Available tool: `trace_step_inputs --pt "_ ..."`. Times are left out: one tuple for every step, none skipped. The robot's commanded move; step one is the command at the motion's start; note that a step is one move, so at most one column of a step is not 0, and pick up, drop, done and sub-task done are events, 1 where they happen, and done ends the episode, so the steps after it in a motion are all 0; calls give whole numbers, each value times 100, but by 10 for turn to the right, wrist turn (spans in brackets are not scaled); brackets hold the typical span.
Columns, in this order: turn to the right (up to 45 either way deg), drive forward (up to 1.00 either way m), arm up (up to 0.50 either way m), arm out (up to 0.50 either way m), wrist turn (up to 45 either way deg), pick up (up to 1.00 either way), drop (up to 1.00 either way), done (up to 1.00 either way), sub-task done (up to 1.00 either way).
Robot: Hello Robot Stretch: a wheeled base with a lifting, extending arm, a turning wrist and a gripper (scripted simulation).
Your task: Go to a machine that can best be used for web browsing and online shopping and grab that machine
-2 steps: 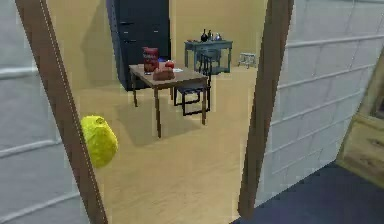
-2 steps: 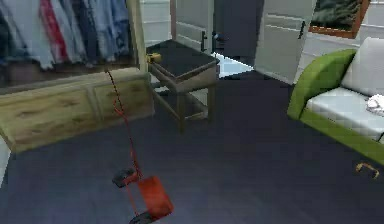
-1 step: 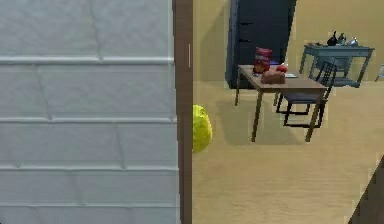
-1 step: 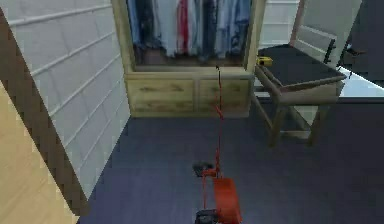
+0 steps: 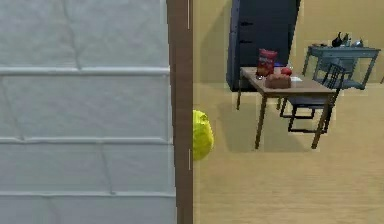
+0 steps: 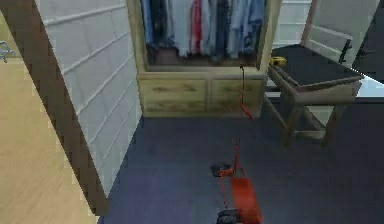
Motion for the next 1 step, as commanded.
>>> trace_step_inputs --pt "450 0 0 0 0 0 0 0 0"
